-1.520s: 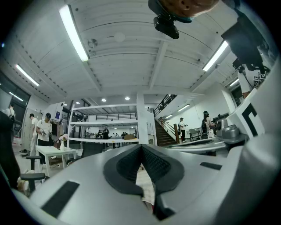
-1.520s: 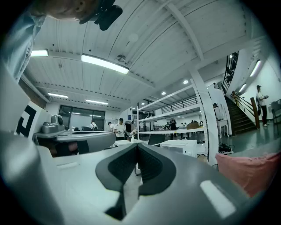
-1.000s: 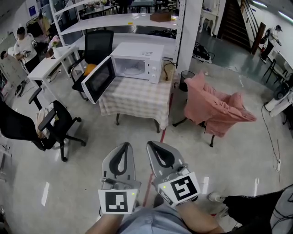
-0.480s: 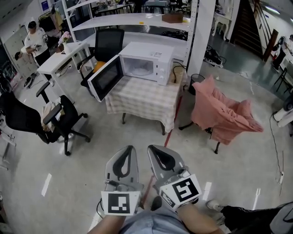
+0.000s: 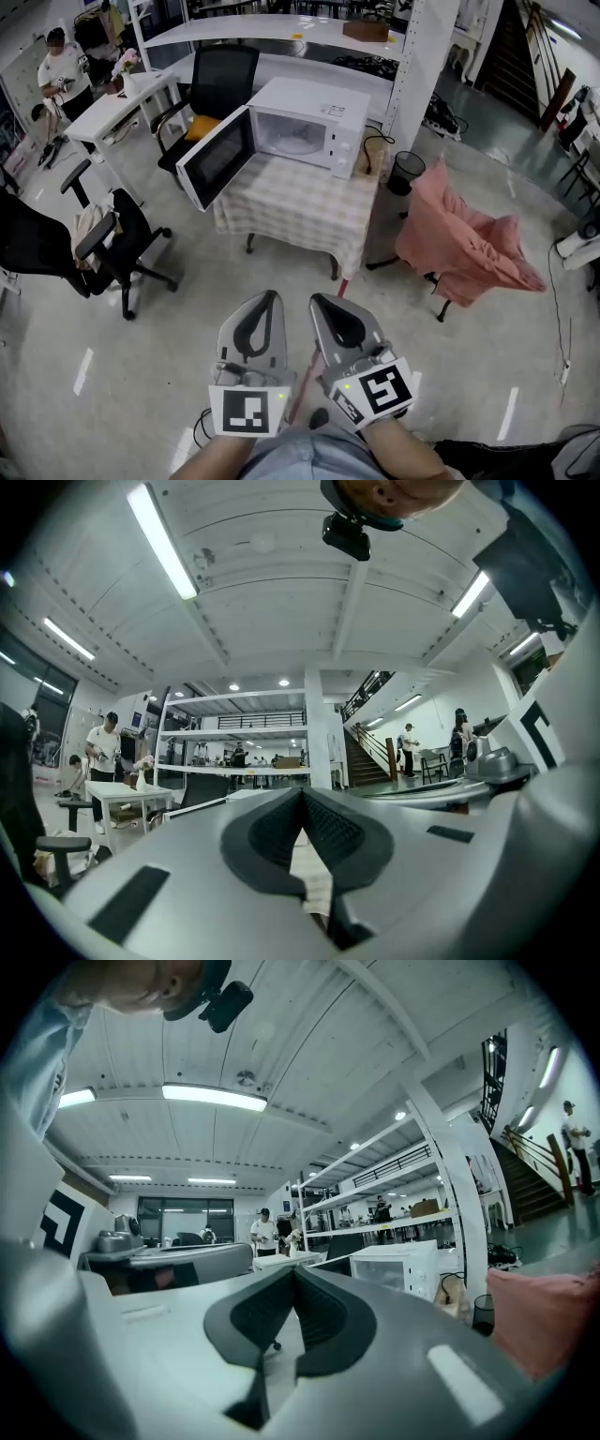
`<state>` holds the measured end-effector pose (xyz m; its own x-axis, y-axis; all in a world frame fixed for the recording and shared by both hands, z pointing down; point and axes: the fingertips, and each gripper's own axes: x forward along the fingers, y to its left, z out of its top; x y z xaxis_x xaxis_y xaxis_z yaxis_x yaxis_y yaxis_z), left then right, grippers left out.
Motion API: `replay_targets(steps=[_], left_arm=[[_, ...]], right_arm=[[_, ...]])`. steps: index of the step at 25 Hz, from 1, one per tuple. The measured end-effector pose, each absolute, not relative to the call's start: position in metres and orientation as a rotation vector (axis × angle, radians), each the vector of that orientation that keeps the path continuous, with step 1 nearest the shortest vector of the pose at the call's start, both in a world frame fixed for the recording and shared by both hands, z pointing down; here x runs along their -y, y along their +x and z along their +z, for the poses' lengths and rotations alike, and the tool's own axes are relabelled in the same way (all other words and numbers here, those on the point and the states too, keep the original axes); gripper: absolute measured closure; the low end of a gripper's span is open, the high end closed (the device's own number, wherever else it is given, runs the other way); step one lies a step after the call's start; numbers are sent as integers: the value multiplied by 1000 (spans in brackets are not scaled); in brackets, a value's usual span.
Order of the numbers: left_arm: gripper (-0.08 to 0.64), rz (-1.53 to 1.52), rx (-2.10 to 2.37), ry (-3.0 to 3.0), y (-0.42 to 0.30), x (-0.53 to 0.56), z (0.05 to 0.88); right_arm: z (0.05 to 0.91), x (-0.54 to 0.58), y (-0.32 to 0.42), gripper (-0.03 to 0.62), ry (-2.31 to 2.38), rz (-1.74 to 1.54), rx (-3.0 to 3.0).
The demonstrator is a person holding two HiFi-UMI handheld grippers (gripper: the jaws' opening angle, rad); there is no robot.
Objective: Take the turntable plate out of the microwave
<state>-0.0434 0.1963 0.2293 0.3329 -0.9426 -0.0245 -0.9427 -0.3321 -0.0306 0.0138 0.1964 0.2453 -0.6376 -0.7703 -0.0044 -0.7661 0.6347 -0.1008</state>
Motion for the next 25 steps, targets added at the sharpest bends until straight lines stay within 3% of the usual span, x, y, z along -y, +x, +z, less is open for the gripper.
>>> replay_targets(steps=[25], left_arm=[[554, 53, -1682, -2633, -144, -16, 233]], right_arm=[[242, -12, -92, 592, -1445, -101, -2779]])
